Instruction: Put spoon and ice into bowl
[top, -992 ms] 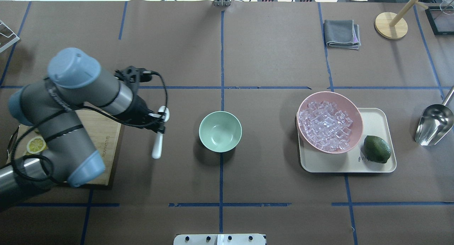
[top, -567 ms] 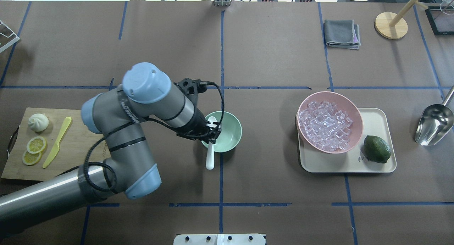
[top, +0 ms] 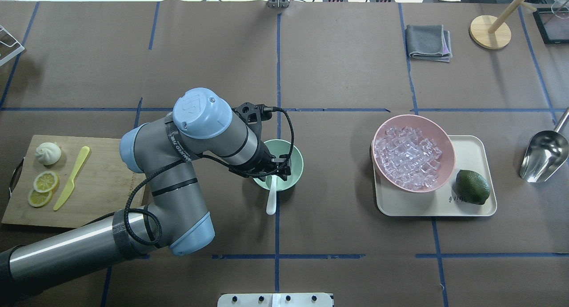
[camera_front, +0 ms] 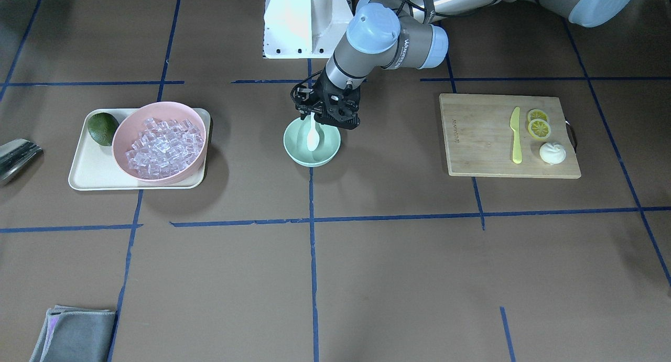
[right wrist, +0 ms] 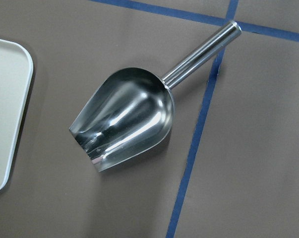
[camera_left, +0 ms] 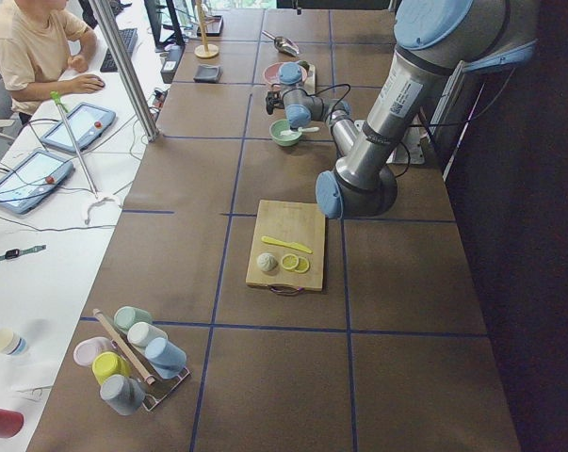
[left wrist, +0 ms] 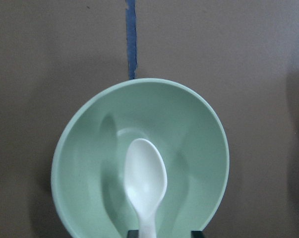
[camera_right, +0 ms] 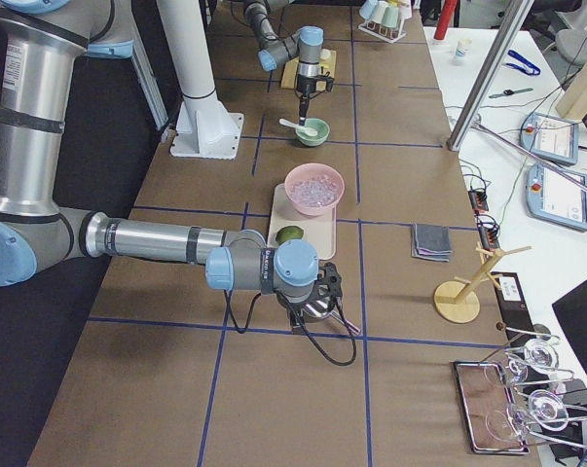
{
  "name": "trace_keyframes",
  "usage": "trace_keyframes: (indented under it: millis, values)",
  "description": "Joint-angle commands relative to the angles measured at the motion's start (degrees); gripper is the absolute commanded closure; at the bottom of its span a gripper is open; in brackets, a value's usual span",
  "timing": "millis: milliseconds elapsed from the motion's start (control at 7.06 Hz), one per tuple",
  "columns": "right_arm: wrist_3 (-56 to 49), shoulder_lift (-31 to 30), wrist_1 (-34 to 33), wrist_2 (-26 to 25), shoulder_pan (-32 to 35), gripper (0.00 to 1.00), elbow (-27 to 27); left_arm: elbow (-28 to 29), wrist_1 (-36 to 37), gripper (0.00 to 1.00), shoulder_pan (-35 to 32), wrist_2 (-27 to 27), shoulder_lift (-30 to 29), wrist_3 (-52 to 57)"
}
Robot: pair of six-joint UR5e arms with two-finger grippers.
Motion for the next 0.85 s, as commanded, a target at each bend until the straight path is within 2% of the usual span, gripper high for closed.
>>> trace_keyframes:
  millis: [0, 142, 283, 425, 567, 709]
  values:
    - [8.90, 1.65, 1.26, 3.13, -0.87, 0.00, 0.86, -3.33, 0.26, 0.12, -3.29, -0.89, 1.70, 0.08]
    - [18.80, 1.92, 6.41, 3.23, -4.53, 0.00, 1.57, -5.88, 0.18, 0.12, -4.61, -2.64, 4.50, 0.08]
    - [29.95, 2.19, 14.47, 3.06, -8.22, 0.00, 1.66, -7.91, 0.61, 0.12, -6.63, -4.84, 5.31, 0.08]
    - [42.67, 5.06, 21.85, 2.54, -11.65, 0.00, 1.66, -11.84, 0.70, 0.13, -9.34, -8.69, 8.89, 0.08]
    - [52.55, 7.88, 25.50, 1.75, -14.91, 0.00, 1.75, -15.27, 0.53, 0.13, -11.55, -10.12, 12.93, 0.34]
    - [58.30, 10.86, 25.88, -1.30, -18.42, 0.00, 3.40, -17.75, 0.35, 0.13, -12.44, -10.22, 15.75, 0.35]
